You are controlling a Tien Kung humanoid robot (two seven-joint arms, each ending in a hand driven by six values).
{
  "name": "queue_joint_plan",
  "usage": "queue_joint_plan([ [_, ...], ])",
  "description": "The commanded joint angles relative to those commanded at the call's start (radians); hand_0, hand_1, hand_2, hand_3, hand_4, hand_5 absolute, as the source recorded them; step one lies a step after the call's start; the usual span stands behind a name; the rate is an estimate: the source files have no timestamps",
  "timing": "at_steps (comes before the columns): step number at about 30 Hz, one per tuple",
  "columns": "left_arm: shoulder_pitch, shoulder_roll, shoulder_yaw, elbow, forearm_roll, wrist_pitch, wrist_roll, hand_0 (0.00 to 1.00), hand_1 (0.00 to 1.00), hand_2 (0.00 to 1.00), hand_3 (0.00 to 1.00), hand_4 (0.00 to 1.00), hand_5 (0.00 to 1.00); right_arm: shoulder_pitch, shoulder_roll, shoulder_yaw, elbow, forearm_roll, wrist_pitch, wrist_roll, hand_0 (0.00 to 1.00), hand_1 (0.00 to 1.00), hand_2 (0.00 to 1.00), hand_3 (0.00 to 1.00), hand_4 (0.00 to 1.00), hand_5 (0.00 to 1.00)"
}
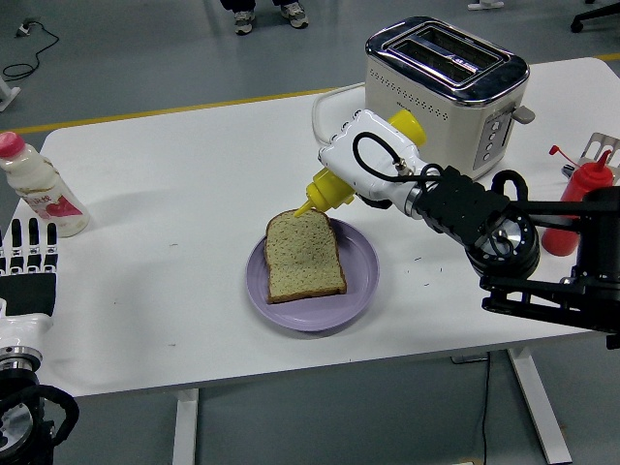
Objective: Pick up the cup,pour liquid into bread,place the cup on the desk
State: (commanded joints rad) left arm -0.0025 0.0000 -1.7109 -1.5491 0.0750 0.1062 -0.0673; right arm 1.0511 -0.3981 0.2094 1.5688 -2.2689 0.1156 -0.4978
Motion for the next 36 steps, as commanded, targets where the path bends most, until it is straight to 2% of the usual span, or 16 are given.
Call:
queue_joint_plan([
  [4,-0.003,0.0,-0.001,0.0,0.001,0.0,0.0,0.863,0.873,0.934,0.855,0.719,0.998,-0.01,0.015,-0.041,-0.016,0.0,-0.001,0.007,0.175,0.189,0.304,0.366,0.416,0.249],
  [9,0.002,0.0,-0.005,-0.001,0.001,0.001,-0.001,0.863,0.873,0.934,0.856,0.719,0.998,-0.015,0.015,-0.021,-0.034,0.0,-0.008,0.009,0.176,0.19,0.305,0.366,0.417,0.25],
  [18,-0.002,0.0,-0.005,-0.001,0.001,0.0,0.0,0.863,0.873,0.934,0.856,0.718,0.998,-0.023,-0.01,0.089,-0.002,0.0,-0.01,0.001,0.177,0.19,0.303,0.366,0.41,0.255],
  [28,-0.006,0.0,-0.007,-0.001,0.001,0.0,0.0,0.862,0.873,0.934,0.856,0.719,0.998,-0.012,0.019,-0.052,-0.026,0.0,-0.032,-0.014,0.178,0.193,0.304,0.365,0.411,0.253],
  [33,-0.003,0.0,-0.011,-0.002,0.001,0.001,-0.001,0.862,0.873,0.934,0.856,0.718,0.998,-0.007,0.013,-0.023,-0.018,0.0,-0.053,-0.028,0.178,0.193,0.304,0.366,0.413,0.255],
  [36,-0.005,0.0,-0.01,-0.002,0.001,0.001,0.0,0.862,0.873,0.934,0.856,0.718,0.998,-0.029,0.005,0.021,-0.01,0.0,-0.088,-0.014,0.178,0.194,0.304,0.365,0.414,0.256],
])
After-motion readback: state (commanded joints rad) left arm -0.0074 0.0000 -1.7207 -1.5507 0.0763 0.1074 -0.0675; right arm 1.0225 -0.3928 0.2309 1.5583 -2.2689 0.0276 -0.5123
